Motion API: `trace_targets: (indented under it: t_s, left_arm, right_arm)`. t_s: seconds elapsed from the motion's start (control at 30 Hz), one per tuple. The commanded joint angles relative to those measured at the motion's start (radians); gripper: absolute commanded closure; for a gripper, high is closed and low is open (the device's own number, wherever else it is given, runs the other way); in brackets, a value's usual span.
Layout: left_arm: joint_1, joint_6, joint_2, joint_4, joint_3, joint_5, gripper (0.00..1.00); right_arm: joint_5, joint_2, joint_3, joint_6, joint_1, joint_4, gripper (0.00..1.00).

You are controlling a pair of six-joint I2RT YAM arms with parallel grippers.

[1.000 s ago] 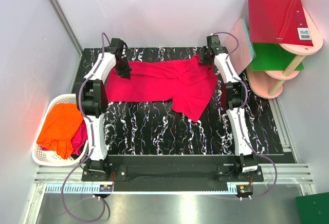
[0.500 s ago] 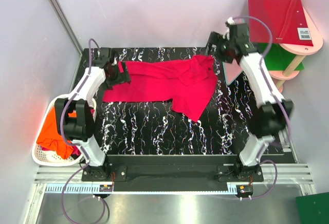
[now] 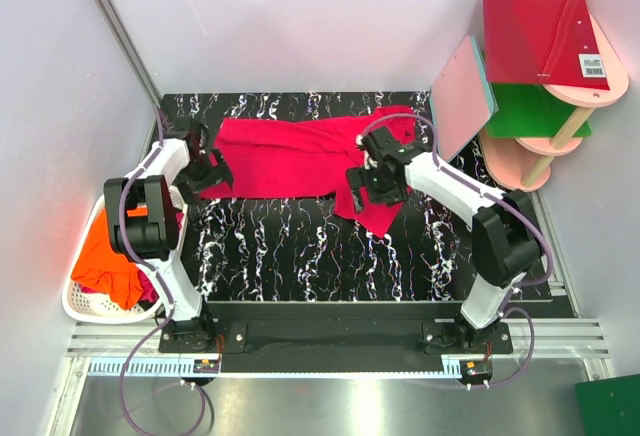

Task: Fold and stack the t-shirts
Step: Grap the side of the flattened tshirt closest away from the robot with both arms

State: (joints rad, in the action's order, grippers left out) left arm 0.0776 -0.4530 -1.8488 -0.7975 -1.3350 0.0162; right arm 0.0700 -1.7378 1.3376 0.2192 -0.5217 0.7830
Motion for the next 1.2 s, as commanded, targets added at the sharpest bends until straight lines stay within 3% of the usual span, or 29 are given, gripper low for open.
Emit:
trace_targets:
  t_s: [0.0, 0.17, 0.33, 0.57, 0.7, 0.8, 0.83, 0.97, 1.17]
  left_arm:
    - [0.037, 0.014, -0.019, 0.009, -0.107, 0.030, 0.03]
    - [0.083, 0.005, -0.096, -0.006, -0.153, 0.113, 0.02]
    - [0.099, -0.010, -0.153, -0.006, -0.188, 0.152, 0.01]
    - [0.103, -0.036, -0.219, -0.014, -0.256, 0.150, 0.01]
    - [0.103, -0.035, -0.240, -0.025, -0.279, 0.119, 0.02]
    - [0.103, -0.032, -0.254, -0.026, -0.297, 0.105, 0.03]
    - [0.103, -0.030, -0.259, -0.029, -0.303, 0.102, 0.02]
    - [0.103, -0.024, -0.270, -0.048, -0.331, 0.079, 0.01]
    - [0.097, 0.032, -0.251, -0.074, -0.351, 0.001, 0.01]
  right_arm:
    - [-0.170, -0.052, 0.093, -0.086, -0.063, -0.034, 0.07]
    - [-0.242, -0.126, 0.126, -0.122, -0.126, -0.022, 0.07]
    - [-0.231, -0.219, 0.169, -0.167, -0.155, 0.019, 0.13]
    - [-0.206, -0.296, 0.218, -0.158, -0.166, 0.084, 0.14]
    - [-0.223, -0.354, 0.229, -0.144, -0.167, 0.105, 0.25]
    - [-0.225, -0.377, 0.250, -0.138, -0.167, 0.140, 0.49]
    - [-0.222, -0.376, 0.255, -0.139, -0.166, 0.140, 0.64]
    - [-0.203, -0.371, 0.252, -0.144, -0.166, 0.144, 0.82]
    - [-0.207, -0.376, 0.267, -0.153, -0.166, 0.148, 0.87]
